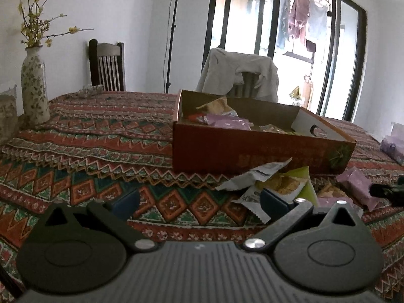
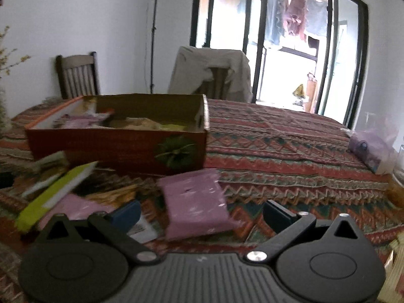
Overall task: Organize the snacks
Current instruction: 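Grasp a pink packet from the pile with the right tool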
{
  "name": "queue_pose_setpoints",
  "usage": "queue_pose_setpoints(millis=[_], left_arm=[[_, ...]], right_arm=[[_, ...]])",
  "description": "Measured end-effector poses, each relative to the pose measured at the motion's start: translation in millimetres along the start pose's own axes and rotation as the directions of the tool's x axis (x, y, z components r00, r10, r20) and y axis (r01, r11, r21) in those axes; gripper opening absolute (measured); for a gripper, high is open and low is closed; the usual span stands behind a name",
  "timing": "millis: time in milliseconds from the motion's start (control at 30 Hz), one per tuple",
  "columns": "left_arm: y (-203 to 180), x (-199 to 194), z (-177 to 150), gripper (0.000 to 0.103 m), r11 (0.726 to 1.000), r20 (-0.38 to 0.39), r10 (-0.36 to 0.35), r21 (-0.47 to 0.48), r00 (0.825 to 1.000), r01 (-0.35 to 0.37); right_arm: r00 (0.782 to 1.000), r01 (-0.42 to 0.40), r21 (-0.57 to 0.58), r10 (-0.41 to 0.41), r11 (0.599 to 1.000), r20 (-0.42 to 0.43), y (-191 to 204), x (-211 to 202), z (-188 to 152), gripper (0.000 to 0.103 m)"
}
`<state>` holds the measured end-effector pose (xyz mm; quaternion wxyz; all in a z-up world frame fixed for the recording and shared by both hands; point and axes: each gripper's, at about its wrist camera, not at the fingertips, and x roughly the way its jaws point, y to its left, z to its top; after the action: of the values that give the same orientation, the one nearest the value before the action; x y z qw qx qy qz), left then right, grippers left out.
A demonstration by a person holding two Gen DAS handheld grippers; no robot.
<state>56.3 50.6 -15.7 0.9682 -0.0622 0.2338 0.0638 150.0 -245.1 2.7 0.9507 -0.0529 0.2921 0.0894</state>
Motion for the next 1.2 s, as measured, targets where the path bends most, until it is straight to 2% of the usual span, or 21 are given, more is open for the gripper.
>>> queue_pose_setpoints(millis=[300,467,733,767,833,867,900,1000,1200], left_arm=[[2,3,0,0.103,1.000,-0.017,-0.008,-0.016,1.000,0.007],[3,6,0,0.103,1.000,-0.030,-0.011,-0.023,0.999,0.010],[6,8,0,0.103,0.999,-0.039,-0.008,-0.044,0.999,0.007],[5,8,0,0.103,0.999,-0.040,-0.008,-0.044,0.999,0.006],[5,8,0,0.103,0.999,-0.041,-0.009,-0.044,0.999,0.007],[5,8,0,0.103,0.999,-0.041,-0.009,-0.043,0.999,0.007],[5,8,0,0.103,0.999,-0.042,-0.008,-0.042,0.999,0.006],[6,8,0,0.103,0.999,-0.044,-0.007,-0.047,0.999,0.005],[6,10,0,0.103,0.999,-0.052,-0.001,-0.048,0.999,-0.001]], right_arm=[[0.992,0.035,-0.030,-0.039,0.999,-0.122,5,58,9,0.103],[0.990,-0.030,0.081,0.041,0.996,-0.138,-10,65,7,0.103],[0.990,-0.049,0.070,0.058,0.996,-0.132,-10,63,5,0.102],[0.991,-0.050,0.069,0.058,0.996,-0.121,-11,61,5,0.099],[0.993,-0.062,0.067,0.068,0.996,-0.094,-10,54,3,0.079],[0.994,-0.070,0.065,0.075,0.995,-0.085,-9,52,3,0.073],[0.995,-0.066,0.062,0.071,0.996,-0.076,-8,50,3,0.061],[0.997,-0.062,0.084,0.066,0.994,-0.044,-10,42,2,0.060],[0.993,-0.015,0.090,0.005,0.996,0.114,-11,13,-3,0.060]])
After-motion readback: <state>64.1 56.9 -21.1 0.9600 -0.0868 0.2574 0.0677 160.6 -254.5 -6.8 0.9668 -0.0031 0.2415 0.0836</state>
